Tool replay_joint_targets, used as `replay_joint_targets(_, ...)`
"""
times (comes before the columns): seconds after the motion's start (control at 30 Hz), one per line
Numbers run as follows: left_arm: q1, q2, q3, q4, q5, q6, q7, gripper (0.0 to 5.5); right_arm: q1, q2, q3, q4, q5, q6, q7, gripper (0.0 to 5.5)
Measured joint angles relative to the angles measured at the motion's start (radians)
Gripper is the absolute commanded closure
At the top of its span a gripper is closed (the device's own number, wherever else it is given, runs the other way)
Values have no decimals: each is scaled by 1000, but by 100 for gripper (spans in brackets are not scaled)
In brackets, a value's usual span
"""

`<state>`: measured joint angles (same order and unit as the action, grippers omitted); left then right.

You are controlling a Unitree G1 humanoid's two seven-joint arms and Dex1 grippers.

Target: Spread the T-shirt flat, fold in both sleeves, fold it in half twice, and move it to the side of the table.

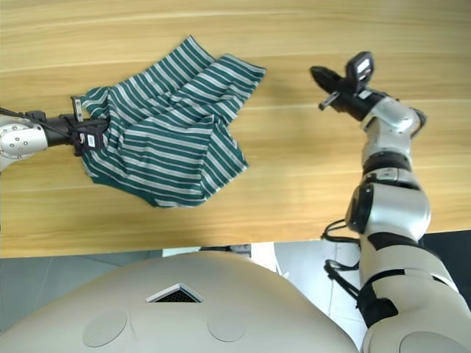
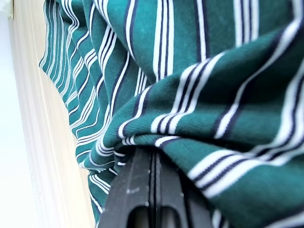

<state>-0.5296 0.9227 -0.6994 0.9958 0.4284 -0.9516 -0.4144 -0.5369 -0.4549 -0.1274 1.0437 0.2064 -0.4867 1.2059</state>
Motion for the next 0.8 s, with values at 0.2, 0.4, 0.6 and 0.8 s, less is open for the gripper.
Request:
replay_joint_targets(0.2,0,1,-5,12,1,-14,18,550,342,42,226,-567,99,-55,284,548)
replay_joint_targets(0.4,0,9,-20,5,1,-26,20,550,428,30,346,-667,-129,-111,187,548)
replay_joint_targets(0.6,0,15,-27,-6,1,-24,20,550,423,43,411,-629,-268,-141,24,548)
replay_joint_targets(0.8,0,18,-32,-14,1,-22,20,550,398,53,453,-594,-282,-159,-71,548)
